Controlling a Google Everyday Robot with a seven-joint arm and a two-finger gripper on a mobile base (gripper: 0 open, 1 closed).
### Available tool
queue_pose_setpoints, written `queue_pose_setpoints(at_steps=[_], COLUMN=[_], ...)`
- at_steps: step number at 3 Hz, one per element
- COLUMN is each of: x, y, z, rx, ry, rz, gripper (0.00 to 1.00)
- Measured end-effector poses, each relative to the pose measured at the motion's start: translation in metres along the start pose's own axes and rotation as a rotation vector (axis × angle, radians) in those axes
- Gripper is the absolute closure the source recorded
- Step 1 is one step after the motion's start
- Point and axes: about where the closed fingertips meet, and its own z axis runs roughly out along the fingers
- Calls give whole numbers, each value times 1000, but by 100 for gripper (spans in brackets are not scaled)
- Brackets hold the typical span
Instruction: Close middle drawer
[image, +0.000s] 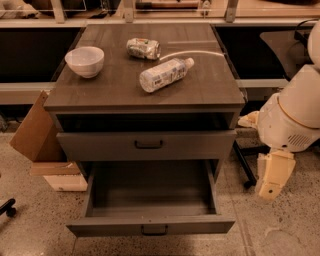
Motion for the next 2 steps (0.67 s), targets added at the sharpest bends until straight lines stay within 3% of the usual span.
queue_pose_setpoints(at_steps=[2], x=[-1], y=[2], z=[9], rx=[-5], ry=[-12], rz=[-28], gripper=[0])
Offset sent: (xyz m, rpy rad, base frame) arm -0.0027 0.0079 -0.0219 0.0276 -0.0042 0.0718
